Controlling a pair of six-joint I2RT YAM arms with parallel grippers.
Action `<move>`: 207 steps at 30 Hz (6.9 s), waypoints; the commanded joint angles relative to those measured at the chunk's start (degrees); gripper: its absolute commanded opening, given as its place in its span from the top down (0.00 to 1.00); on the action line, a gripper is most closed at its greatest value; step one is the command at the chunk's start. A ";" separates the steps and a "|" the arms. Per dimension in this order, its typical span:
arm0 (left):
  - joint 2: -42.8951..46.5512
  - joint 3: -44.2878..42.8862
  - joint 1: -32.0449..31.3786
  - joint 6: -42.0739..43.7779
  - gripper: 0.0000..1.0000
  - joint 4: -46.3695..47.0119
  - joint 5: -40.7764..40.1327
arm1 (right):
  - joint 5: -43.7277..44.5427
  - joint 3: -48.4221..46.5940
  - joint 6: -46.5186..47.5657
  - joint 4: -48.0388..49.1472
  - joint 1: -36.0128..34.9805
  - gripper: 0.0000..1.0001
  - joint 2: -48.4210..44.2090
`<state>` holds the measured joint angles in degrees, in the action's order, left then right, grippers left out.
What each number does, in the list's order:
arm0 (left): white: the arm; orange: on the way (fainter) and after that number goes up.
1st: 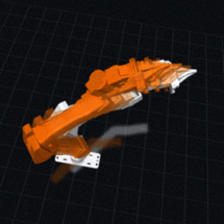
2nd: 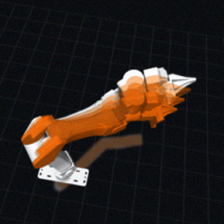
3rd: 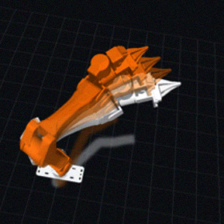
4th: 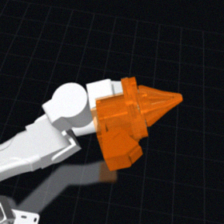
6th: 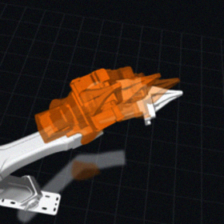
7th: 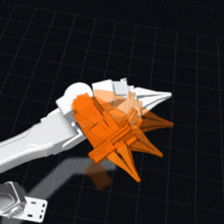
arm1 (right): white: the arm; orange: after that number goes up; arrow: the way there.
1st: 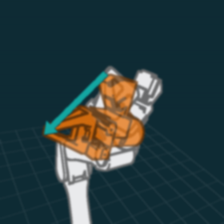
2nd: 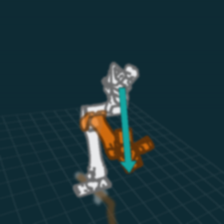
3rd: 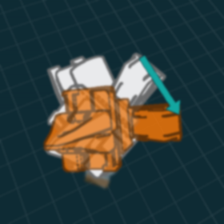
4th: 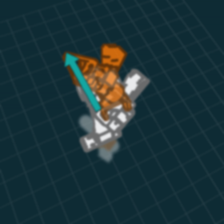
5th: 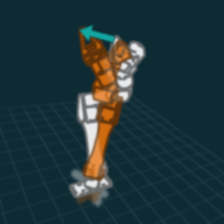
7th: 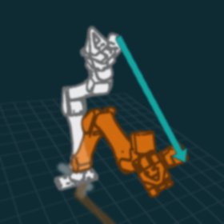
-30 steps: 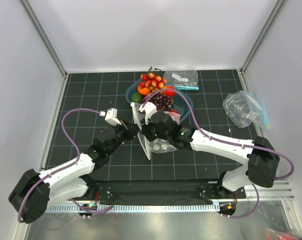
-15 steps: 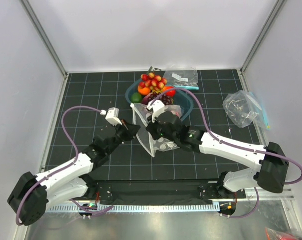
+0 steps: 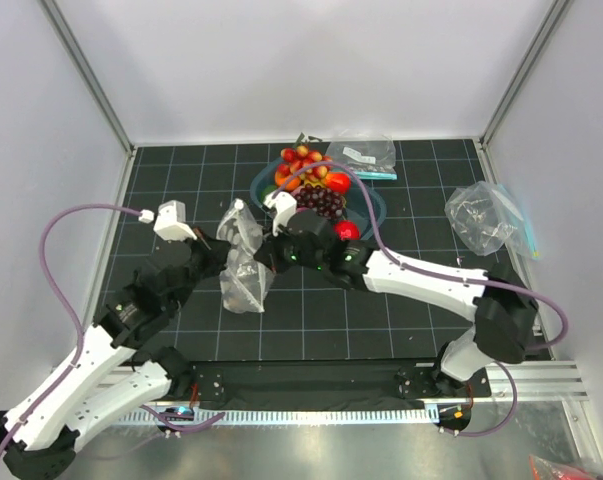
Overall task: Place the food in the zip-top bag and seal the zipper
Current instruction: Open the zipper of the food storage bag, then pick up the fake fruit from the bin, then place the fake fruit in the zipper food storage bag.
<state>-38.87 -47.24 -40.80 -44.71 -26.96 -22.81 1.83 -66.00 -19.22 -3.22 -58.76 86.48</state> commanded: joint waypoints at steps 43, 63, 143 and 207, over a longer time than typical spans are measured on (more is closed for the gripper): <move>-42.25 -27.09 -0.69 7.53 1.00 -12.41 -0.23 | -11.32 -1.42 -1.35 -4.25 21.23 0.98 7.39; -44.19 -29.50 -0.51 21.86 1.00 -11.72 -3.55 | 8.26 17.92 -2.57 11.49 22.20 0.38 -8.25; -43.83 -26.14 -0.16 22.30 1.00 -6.88 11.91 | -12.28 23.54 -4.68 23.70 18.34 0.66 -21.79; -32.94 -22.98 11.53 15.52 1.00 0.95 39.45 | 14.87 22.67 -6.88 28.73 4.71 0.19 -10.80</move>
<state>-74.76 -70.30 -29.78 -30.89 -27.94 20.18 14.17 -40.93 -26.87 26.94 -53.65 78.56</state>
